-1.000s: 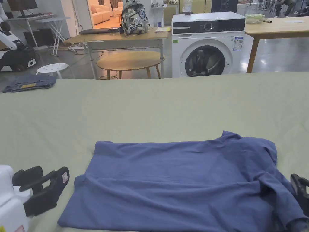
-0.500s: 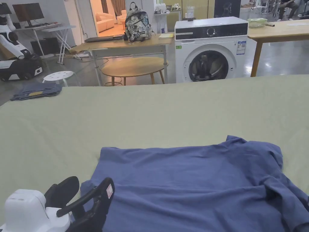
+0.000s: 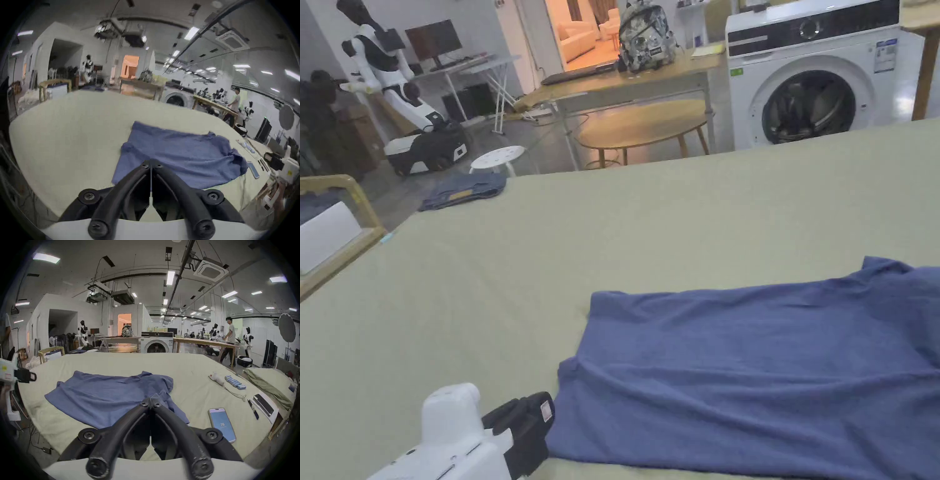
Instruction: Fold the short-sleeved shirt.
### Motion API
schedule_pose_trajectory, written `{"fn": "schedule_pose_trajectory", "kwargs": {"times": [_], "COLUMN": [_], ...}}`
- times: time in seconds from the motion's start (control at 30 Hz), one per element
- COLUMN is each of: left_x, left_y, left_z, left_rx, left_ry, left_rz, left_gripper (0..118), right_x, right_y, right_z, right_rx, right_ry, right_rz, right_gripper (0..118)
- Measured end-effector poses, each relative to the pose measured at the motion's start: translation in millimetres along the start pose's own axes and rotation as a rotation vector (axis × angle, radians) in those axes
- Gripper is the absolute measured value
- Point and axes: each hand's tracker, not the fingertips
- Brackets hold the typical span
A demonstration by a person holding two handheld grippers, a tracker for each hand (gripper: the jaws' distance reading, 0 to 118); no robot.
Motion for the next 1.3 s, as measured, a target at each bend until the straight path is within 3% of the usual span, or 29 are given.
{"fn": "schedule_pose_trajectory", "kwargs": {"times": [0.07, 0.1, 0.17, 0.27, 0.33, 0.4, 0.47, 0.5, 0.57, 0.63, 0.67, 0.7, 0.73, 0.77, 0.8, 0.93, 1.0, 1.1, 1.3], "left_x": [-11, -20, -34, -41, -39, -26, -15, -10, -2, 5, 7, 10, 8, 5, 2, 6, 11, 8, -11], "left_y": [1, -1, -6, -10, -16, -19, -17, -13, -9, -10, -12, -14, -15, -15, -16, -20, -18, -18, -7], "left_z": [-18, -31, -59, -93, -113, -115, -109, -107, -107, -112, -115, -117, -120, -121, -120, -111, -112, -112, -65], "left_rx": [-0.062, -0.103, -0.173, -0.259, -0.337, -0.332, -0.354, -0.364, -0.378, -0.405, -0.419, -0.433, -0.439, -0.438, -0.433, -0.408, -0.408, -0.401, -0.204], "left_ry": [-0.014, -0.014, -0.001, 0.050, 0.053, 0.146, 0.152, 0.136, 0.093, 0.094, 0.104, 0.110, 0.110, 0.105, 0.094, 0.087, 0.090, 0.088, -0.014], "left_rz": [0.016, 0.015, 0.038, -0.001, 0.019, -0.101, -0.205, -0.238, -0.256, -0.236, -0.275, -0.286, -0.267, -0.241, -0.204, -0.180, -0.184, -0.189, -0.016], "left_gripper": [62, 84, 88, 85, 70, 67, 60, 48, 4, 3, 3, 3, 3, 3, 3, 3, 3, 3, 3], "right_x": [4, 6, 9, 13, 16, 21, 26, 27, 30, 35, 38, 41, 47, 53, 57, 68, 67, 61, 67], "right_y": [-3, -6, -9, -14, -16, -22, -25, -26, -24, -22, -21, -22, -25, -30, -35, -59, -63, -52, -30], "right_z": [-2, -3, -7, -8, -9, -8, -9, -11, -16, -23, -25, -32, -41, -52, -62, -108, -122, -118, -88], "right_rx": [-0.021, -0.030, -0.055, -0.080, -0.097, -0.111, -0.123, -0.127, -0.142, -0.164, -0.189, -0.230, -0.277, -0.325, -0.353, -0.436, -0.441, -0.402, -0.321], "right_ry": [0.015, 0.022, 0.019, 0.011, 0.003, 0.000, -0.011, -0.018, -0.031, -0.060, -0.080, -0.098, -0.095, -0.077, -0.060, -0.032, -0.025, -0.025, -0.036], "right_rz": [-0.037, -0.060, -0.076, -0.077, -0.078, -0.080, -0.075, -0.072, -0.070, -0.088, -0.103, -0.127, -0.164, -0.211, -0.268, -0.389, -0.382, -0.321, -0.327], "right_gripper": [0, 0, 0, 0, 0, 0, 0, 0, 0, 0, 6, 27, 63, 79, 80, 77, 68, 6, 3]}}
